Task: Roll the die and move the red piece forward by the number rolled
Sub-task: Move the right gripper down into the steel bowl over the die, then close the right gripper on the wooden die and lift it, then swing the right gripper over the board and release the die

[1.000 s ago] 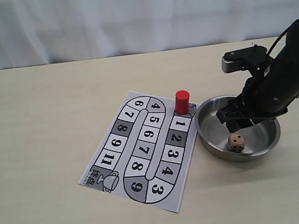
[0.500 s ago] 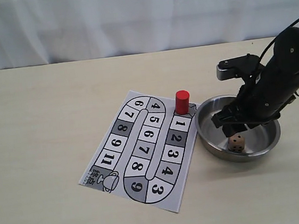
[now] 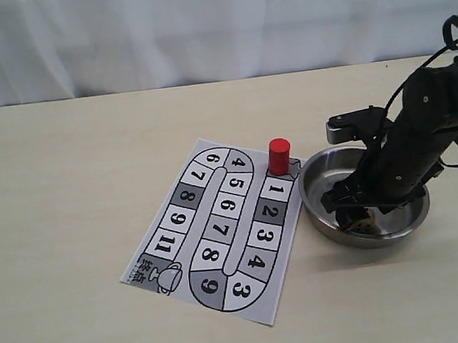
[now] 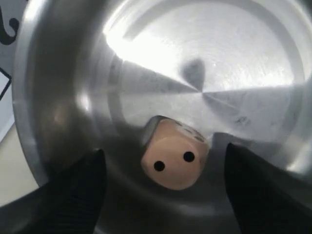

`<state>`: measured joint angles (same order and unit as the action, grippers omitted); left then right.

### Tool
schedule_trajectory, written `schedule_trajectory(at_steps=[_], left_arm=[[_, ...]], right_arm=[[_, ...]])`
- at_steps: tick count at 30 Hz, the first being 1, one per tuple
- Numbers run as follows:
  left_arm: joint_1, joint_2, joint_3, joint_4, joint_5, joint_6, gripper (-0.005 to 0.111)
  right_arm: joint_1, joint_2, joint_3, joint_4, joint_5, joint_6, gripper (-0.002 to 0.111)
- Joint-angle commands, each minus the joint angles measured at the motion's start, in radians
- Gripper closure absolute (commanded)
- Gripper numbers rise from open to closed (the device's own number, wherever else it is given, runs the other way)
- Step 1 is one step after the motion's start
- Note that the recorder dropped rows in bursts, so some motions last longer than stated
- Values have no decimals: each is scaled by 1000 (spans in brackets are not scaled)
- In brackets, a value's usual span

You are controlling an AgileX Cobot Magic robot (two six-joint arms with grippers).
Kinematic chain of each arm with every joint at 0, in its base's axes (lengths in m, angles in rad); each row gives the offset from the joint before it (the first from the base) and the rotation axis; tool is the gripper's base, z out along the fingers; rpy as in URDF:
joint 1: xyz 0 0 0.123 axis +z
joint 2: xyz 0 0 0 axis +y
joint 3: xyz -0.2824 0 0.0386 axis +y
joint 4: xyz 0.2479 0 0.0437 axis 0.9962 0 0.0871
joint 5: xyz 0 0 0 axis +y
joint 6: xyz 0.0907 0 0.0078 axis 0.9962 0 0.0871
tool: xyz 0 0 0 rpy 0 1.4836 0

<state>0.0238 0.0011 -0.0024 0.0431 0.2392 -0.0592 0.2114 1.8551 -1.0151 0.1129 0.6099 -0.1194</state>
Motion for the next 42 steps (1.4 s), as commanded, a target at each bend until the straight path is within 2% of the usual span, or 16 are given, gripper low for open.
schedule_trajectory(at_steps=[1,7,10,14,17,18,25,30,34,35,42], left_arm=[[0,-1,2,-1,-5,-5,107],[0,-1,2,-1,-5,-5,107],[0,-1,2,1,-10,-5,107],[0,-1,2,1,-12,-5,107],[0,-1,2,1,-12,-5,107],[0,-1,2,1,-12,-5,107],[0,-1,2,1,-12,-5,107],[0,-1,2,1,-12,-5,107],[0,-1,2,1,-12,-5,107],[0,-1,2,1,-12,-5,107],[0,-1,2,-1,-6,-5,107]], right_arm=[[1,28,-7,-9,-19,-1,45],[1,41,-7,-9,-53,-1,45],[1,41,-7,-9,-53,-1,51],[1,41,-14,-9,-45,-1,77],[1,41,-60,-9,40,-1,101],[1,41,-79,-13,79,1,104],[-1,41,-216,-105,195,11,104],[-2,41,-282,-320,188,152,104],[-30,41,-287,-499,49,291,104],[-59,41,-287,-495,-38,296,104],[-228,156,-303,-457,-259,306,104]])
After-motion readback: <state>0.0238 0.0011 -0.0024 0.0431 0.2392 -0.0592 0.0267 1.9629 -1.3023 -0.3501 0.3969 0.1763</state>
